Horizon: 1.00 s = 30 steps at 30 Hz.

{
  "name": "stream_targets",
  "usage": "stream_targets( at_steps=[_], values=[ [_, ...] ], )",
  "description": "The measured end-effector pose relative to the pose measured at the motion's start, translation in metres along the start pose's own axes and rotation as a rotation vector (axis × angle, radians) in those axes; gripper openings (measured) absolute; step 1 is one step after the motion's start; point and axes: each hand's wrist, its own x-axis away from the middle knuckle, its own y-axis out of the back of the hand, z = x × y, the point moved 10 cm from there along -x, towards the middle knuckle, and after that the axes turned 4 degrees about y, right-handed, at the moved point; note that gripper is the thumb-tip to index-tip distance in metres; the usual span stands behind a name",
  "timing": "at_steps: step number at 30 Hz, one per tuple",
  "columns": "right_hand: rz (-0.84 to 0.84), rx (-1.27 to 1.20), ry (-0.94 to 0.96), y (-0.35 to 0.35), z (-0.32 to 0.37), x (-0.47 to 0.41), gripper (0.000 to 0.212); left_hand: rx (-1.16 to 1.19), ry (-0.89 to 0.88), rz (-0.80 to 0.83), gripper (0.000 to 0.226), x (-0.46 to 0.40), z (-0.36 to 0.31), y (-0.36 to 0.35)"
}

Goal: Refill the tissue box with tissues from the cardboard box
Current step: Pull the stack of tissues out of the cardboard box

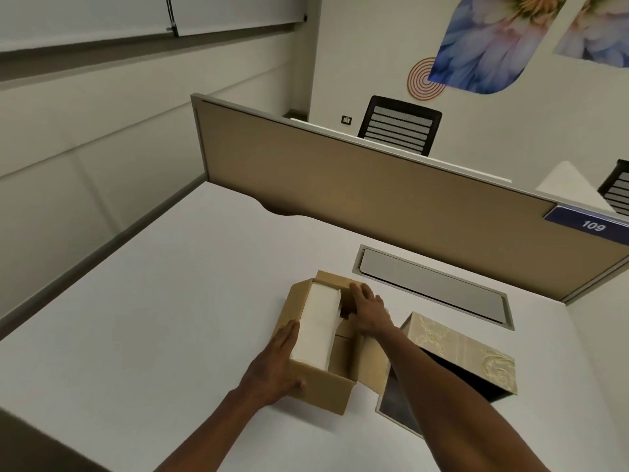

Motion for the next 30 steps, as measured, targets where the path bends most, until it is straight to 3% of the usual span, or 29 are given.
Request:
stream_targets(
  at_steps=[16, 21, 23, 27, 30],
  values=[
    [-0.206, -0.452, 0.029, -0.002, -0.018, -0.007, 0.068, 0.054, 0.005, -0.026, 0.116, -0.005, 0.003, -0.011],
    [-0.221, -0.23, -0.029, -0.001, -0.015, -0.008, 0.06, 0.064, 0.005, -0.036, 0.112, -0.003, -0.003, -0.007],
    [-0.342, -0.237, -0.027, 0.006, -0.007, 0.002, 0.048, 0.069, 0.001, -0.042, 0.11, -0.002, -0.004, -0.005],
    [-0.684, -0.459, -0.016, 0.014, 0.011, 0.042, 0.033, 0.079, -0.015, -0.057, 0.11, -0.001, -0.005, -0.004],
    [-0.615, -0.815, -0.257, -0.026, 0.005, 0.048, 0.046, 0.058, -0.016, -0.064, 0.113, -0.002, -0.004, -0.006]
  ],
)
